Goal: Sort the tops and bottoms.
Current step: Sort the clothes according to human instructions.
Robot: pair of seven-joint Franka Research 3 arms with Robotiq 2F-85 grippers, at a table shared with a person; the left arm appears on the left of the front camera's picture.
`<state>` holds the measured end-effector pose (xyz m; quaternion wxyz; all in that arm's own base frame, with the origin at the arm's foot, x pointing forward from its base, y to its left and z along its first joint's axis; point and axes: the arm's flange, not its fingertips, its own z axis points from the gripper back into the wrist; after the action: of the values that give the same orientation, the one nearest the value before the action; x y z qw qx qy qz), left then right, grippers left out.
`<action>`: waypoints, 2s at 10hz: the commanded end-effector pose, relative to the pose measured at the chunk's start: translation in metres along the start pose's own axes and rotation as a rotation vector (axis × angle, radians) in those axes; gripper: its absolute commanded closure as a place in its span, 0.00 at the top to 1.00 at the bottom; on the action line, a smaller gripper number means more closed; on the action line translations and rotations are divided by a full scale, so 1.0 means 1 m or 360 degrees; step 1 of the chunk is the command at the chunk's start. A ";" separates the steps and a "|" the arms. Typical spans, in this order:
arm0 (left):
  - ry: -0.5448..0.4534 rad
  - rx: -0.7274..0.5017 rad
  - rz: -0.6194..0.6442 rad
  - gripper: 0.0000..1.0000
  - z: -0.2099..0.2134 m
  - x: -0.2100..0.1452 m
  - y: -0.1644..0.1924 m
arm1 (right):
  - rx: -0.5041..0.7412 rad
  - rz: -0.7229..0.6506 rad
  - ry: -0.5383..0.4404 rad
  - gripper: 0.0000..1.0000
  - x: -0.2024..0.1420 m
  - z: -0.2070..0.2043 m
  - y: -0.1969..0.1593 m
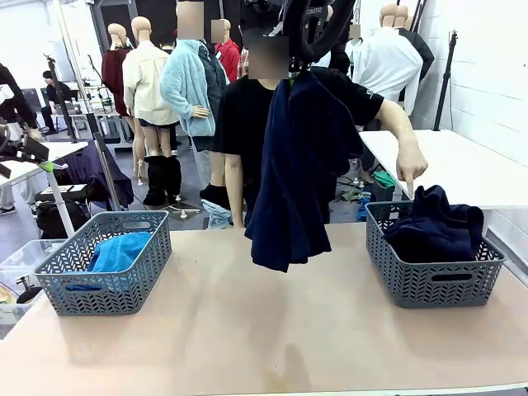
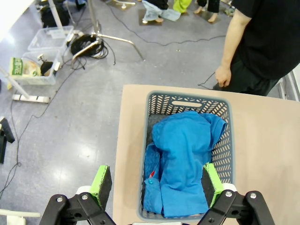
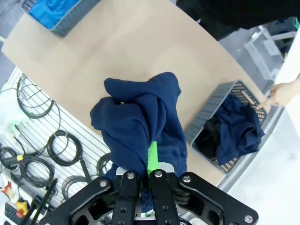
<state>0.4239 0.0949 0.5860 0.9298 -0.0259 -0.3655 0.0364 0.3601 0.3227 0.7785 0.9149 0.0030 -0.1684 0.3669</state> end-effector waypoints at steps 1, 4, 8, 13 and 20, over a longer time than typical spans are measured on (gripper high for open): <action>0.0016 0.0005 0.0001 1.00 0.001 0.001 0.001 | -0.0010 0.0002 -0.0005 0.00 0.000 0.004 0.000; 0.0016 0.0005 0.0001 1.00 0.001 0.001 0.001 | -0.0010 0.0002 -0.0005 0.00 0.000 0.004 0.000; 0.0016 0.0005 0.0001 1.00 0.001 0.001 0.001 | -0.0010 0.0002 -0.0005 0.00 0.000 0.004 0.000; 0.0016 0.0005 0.0001 1.00 0.001 0.001 0.001 | -0.0010 0.0002 -0.0005 0.00 0.000 0.004 0.000; 0.0016 0.0005 0.0001 1.00 0.001 0.001 0.001 | -0.0249 -0.0340 -0.0282 0.00 -0.045 0.047 -0.068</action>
<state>0.4238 0.0951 0.5860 0.9298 -0.0259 -0.3654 0.0367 0.3633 0.2599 0.8227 0.9271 -0.0065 -0.2360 0.2910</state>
